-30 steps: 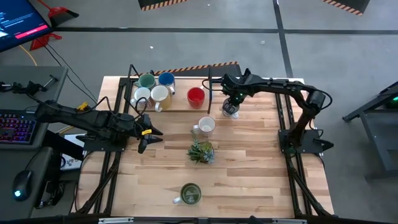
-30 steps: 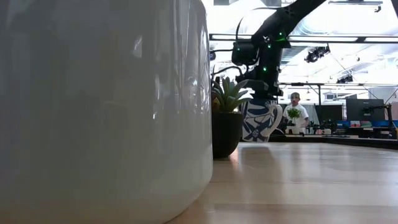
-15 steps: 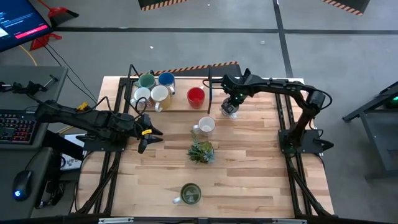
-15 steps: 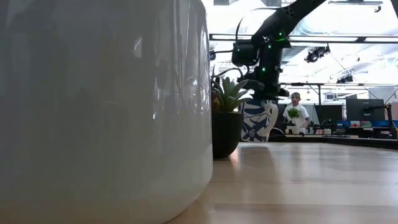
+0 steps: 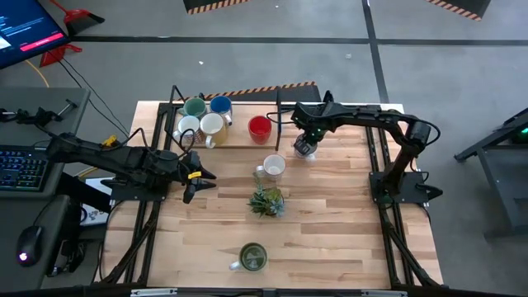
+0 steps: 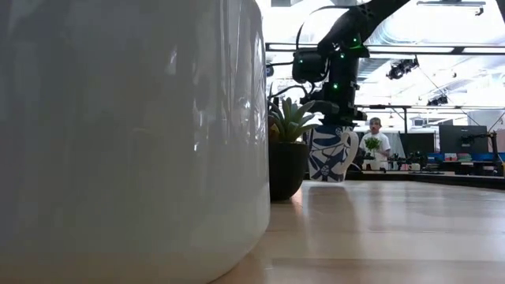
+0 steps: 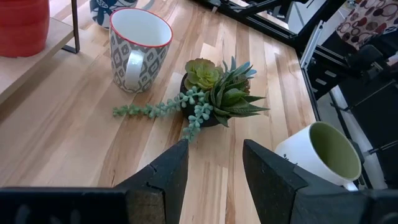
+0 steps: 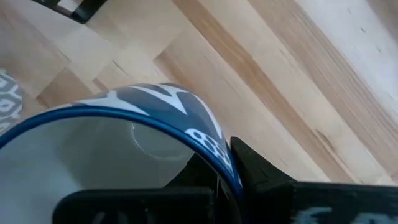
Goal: Place coffee mugs
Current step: Move the blue patterned mug to the top center of the table
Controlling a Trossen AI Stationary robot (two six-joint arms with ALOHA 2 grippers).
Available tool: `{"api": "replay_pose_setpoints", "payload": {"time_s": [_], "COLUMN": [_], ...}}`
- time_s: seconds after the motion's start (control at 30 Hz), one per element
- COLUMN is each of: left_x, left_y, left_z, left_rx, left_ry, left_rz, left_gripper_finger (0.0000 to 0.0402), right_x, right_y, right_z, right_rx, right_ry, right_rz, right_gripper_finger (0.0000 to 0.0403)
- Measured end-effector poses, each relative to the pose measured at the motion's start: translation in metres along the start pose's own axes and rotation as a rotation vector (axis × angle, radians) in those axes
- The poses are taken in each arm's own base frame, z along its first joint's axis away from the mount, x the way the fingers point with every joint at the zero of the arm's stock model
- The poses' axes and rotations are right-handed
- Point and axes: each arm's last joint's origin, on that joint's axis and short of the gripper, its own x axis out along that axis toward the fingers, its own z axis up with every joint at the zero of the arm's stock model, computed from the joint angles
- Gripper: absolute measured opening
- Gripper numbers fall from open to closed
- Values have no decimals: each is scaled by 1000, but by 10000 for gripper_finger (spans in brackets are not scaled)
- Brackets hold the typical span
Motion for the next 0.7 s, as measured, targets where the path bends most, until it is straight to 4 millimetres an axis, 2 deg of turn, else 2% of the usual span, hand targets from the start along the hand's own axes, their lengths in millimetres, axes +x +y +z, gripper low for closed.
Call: {"api": "replay_pose_setpoints", "payload": {"time_s": [0.13, 0.33, 0.7], "left_x": [0, 0, 0], "left_y": [0, 0, 0], "left_z": [0, 0, 0], "left_rx": [0, -1, -1], "left_ry": [0, 0, -1], "left_rz": [0, 0, -1], "left_gripper_finger": [142, 142, 142], "right_x": [2, 13, 7], "right_y": [-1, 2, 3], "right_z": [-2, -16, -9], "right_rx": [0, -5, -18], "right_ry": [13, 65, 40], "right_rz": [-6, 2, -3], "right_gripper_finger": [0, 0, 4]}}
